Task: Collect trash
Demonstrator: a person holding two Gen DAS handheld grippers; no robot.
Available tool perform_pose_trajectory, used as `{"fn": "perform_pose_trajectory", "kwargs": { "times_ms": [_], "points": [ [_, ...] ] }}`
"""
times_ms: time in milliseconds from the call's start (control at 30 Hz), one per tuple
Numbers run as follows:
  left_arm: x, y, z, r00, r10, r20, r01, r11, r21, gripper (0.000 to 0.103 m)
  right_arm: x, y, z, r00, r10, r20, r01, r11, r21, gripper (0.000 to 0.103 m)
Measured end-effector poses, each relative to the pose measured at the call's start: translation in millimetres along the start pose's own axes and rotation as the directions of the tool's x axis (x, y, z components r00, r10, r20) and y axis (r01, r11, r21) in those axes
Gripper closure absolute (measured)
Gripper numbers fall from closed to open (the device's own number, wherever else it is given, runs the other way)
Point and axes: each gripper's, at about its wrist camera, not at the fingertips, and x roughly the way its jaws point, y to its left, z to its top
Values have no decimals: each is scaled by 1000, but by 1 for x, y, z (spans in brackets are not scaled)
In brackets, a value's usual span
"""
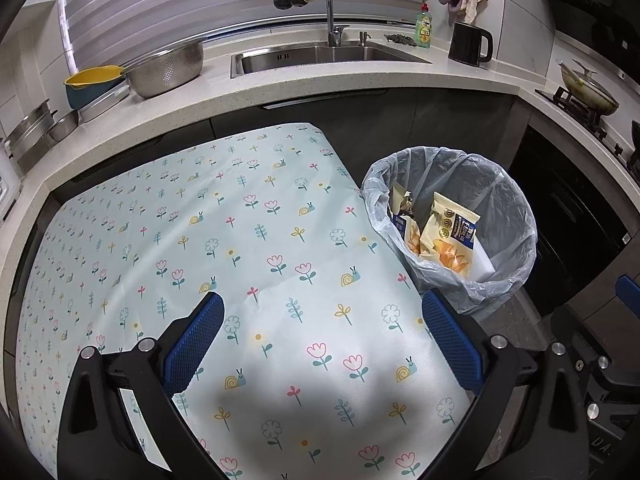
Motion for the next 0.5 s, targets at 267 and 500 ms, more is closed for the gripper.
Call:
{"fn": "perform_pose_trajectory", "kwargs": {
  "times_ms": [267,500],
  "points": [
    [-2,-3,-3,1000,-5,-7,5,1000,5,8,0,-1,-1,1000,1,-1,-1,1000,1,6],
    [-1,0,-7,1000,-4,-16,4,1000,0,8,0,0,-2,1000,2,-3,-2,1000,-4,6]
  ]
}}
